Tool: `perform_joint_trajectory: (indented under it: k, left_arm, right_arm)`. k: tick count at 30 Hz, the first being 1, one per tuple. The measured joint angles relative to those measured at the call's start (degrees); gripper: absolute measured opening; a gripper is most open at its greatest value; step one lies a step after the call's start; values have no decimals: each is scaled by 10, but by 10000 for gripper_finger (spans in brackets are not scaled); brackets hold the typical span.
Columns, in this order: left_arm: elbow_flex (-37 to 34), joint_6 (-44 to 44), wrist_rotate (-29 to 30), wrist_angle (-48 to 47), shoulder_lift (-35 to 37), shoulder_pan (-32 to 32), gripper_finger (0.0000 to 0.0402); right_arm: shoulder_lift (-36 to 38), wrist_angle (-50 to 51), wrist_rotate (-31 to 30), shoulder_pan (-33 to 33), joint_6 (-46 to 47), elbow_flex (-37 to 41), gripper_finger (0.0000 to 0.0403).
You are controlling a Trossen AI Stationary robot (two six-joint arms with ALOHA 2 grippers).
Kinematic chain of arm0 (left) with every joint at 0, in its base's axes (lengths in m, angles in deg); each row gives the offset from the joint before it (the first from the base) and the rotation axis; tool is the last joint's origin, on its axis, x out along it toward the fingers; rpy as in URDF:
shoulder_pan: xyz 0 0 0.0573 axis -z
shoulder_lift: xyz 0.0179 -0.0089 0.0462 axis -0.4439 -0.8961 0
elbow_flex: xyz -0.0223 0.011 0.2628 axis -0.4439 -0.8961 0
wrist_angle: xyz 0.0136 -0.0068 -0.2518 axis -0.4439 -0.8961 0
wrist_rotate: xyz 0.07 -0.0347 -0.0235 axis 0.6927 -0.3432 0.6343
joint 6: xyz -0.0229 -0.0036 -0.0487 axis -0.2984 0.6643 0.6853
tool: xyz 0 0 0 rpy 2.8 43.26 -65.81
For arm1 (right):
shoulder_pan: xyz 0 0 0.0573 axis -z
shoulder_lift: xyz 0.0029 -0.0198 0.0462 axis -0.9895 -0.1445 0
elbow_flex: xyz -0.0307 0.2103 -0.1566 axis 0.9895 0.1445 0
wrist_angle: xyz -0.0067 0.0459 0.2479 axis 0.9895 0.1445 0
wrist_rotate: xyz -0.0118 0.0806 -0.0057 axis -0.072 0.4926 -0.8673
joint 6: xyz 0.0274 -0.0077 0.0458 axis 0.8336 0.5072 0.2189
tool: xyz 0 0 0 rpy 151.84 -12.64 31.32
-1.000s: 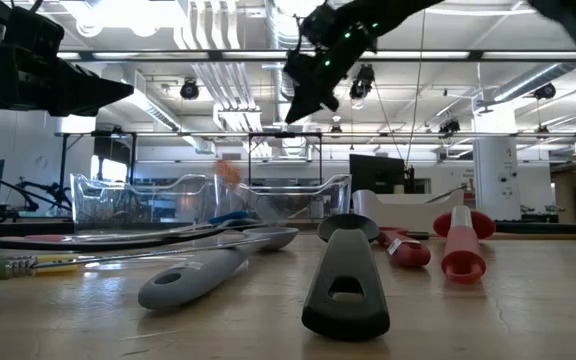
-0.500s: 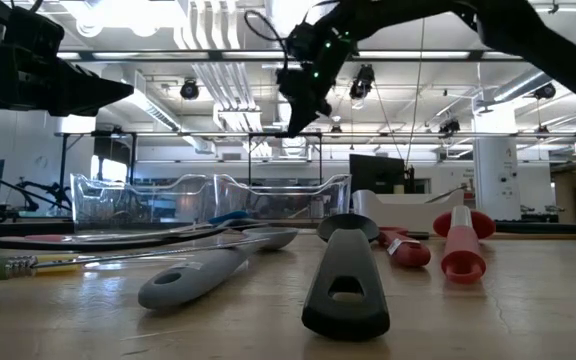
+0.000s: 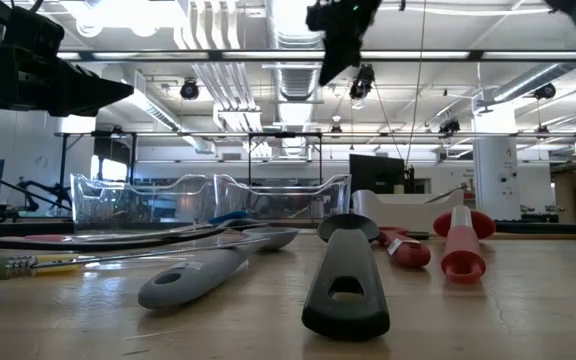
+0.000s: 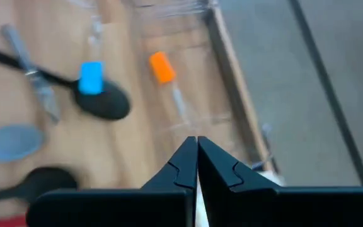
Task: Pick & Place Kitchen Items
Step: Put the right red serving spoon into the left transparent bin
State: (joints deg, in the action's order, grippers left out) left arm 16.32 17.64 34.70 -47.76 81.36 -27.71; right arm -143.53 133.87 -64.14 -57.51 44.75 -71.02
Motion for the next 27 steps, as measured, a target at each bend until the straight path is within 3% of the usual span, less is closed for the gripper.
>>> perform_joint_trajectory:
  k: [13, 20, 27]
  left_arm:
    - [0, 0, 0, 0, 0, 0, 26]
    - [0, 0, 0, 0, 0, 0, 26]
    - [0, 0, 0, 0, 0, 0, 26]
  right_arm:
    - [261, -67, -3, -154, 208, 338, 8]
    - [335, -79, -79, -261, 315, 432, 8]
    - [349, -99, -102, -325, 301, 490, 8]
